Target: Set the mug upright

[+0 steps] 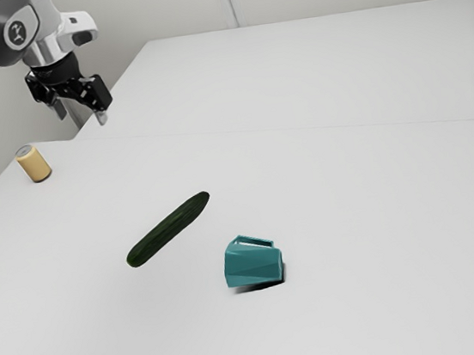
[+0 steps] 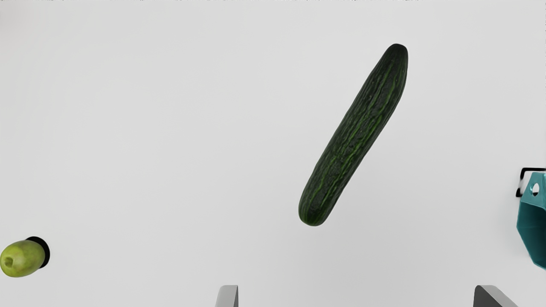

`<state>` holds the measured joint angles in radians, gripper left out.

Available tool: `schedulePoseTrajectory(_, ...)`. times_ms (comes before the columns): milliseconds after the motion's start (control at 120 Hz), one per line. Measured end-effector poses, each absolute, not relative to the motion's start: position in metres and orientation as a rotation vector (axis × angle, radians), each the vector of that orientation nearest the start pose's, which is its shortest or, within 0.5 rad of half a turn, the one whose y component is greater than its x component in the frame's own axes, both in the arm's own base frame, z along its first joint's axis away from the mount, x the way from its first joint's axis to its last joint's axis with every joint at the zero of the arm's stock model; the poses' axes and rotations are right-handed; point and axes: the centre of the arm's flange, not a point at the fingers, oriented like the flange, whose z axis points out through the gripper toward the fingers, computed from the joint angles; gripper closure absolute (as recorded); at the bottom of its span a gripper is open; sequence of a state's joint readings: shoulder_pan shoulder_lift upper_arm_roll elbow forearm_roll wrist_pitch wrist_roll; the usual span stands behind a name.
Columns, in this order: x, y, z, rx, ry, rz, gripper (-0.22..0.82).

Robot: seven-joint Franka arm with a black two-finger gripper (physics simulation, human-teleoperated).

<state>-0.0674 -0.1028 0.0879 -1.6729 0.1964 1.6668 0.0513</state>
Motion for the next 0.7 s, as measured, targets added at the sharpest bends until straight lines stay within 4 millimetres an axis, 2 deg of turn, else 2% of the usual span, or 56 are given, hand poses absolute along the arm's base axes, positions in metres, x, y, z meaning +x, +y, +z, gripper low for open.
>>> schedulePoseTrajectory(233,0.534,0.032,0.632,-2.949,0.088,-0.132,0.0)
schedulePoseTrajectory(342,0.541,0.031,0.612,-2.974,0.098,-0.106,0.0)
schedulePoseTrajectory(408,0.543,0.029,0.591,-3.047,0.085,-0.059,0.0)
schedulePoseTrajectory(508,0.544,0.027,0.549,-3.222,0.006,0.047,0.0)
schedulePoseTrajectory(700,0.531,0.034,0.471,-3.464,-0.241,0.296,0.0)
